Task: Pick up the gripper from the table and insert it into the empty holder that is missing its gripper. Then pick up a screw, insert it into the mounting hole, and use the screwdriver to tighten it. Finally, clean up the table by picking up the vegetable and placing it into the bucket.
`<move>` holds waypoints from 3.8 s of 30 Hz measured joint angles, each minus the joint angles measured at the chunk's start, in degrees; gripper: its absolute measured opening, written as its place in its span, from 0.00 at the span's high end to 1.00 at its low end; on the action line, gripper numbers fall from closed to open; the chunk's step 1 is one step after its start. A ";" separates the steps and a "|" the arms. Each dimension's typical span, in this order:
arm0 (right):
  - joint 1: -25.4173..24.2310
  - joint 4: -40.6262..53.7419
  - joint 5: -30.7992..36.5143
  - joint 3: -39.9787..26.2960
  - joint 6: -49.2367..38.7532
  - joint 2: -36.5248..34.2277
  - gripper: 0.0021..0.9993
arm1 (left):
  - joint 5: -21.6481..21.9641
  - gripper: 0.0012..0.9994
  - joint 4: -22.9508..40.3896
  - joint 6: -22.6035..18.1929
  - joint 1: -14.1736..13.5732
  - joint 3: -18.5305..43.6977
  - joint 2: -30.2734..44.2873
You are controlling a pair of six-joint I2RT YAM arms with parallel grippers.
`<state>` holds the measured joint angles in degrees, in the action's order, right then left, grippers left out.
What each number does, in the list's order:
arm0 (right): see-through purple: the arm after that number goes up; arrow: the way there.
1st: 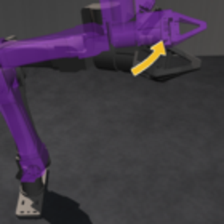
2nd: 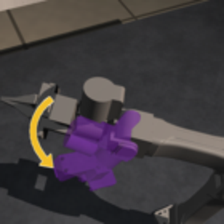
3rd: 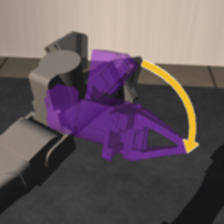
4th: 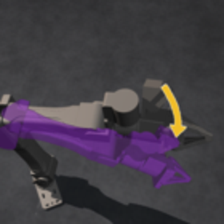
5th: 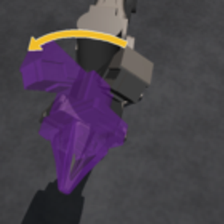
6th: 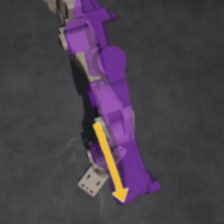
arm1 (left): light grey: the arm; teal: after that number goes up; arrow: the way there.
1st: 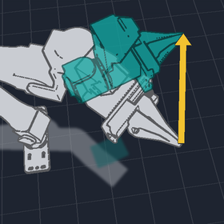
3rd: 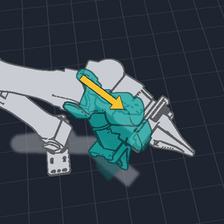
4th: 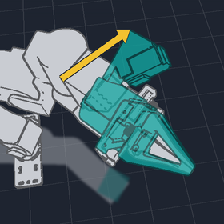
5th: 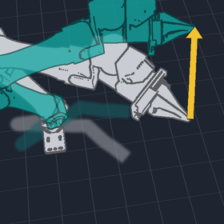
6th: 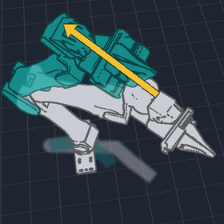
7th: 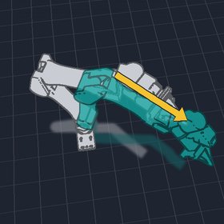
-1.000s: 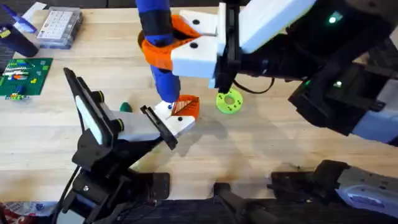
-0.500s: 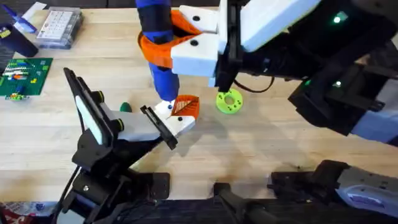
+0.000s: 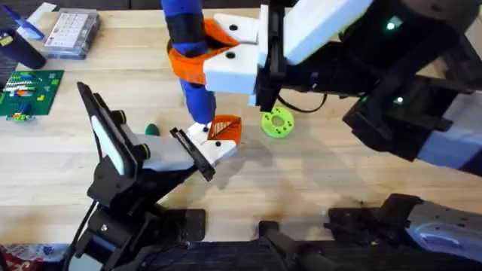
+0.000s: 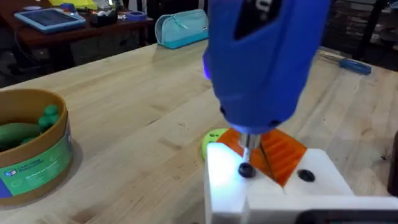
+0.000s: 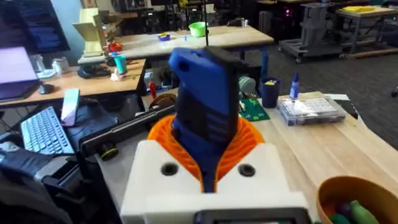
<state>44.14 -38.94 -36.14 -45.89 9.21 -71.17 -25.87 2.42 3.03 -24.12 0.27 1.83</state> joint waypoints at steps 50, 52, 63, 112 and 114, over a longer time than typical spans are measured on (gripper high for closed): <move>0.76 0.09 0.03 0.00 -0.63 -0.58 0.95 | 0.00 0.99 0.07 0.00 0.00 0.00 -0.01; 0.76 0.11 0.02 0.00 -0.64 -0.58 0.95 | 0.00 0.99 0.07 0.00 0.00 0.02 -0.02; 0.74 1.53 0.09 -0.02 -0.83 -0.58 0.95 | -0.02 0.99 0.26 0.04 0.00 0.00 0.00; -1.60 -13.97 -1.20 1.29 -1.57 -0.05 0.95 | 0.15 0.99 0.02 0.27 0.00 0.07 -0.11; -2.27 -12.81 -1.19 1.29 -1.67 -0.05 0.95 | 0.15 0.99 0.01 0.26 0.00 0.07 -0.12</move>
<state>41.87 -51.74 -37.33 -44.60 7.54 -71.22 -25.71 2.43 3.29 -24.12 0.34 1.70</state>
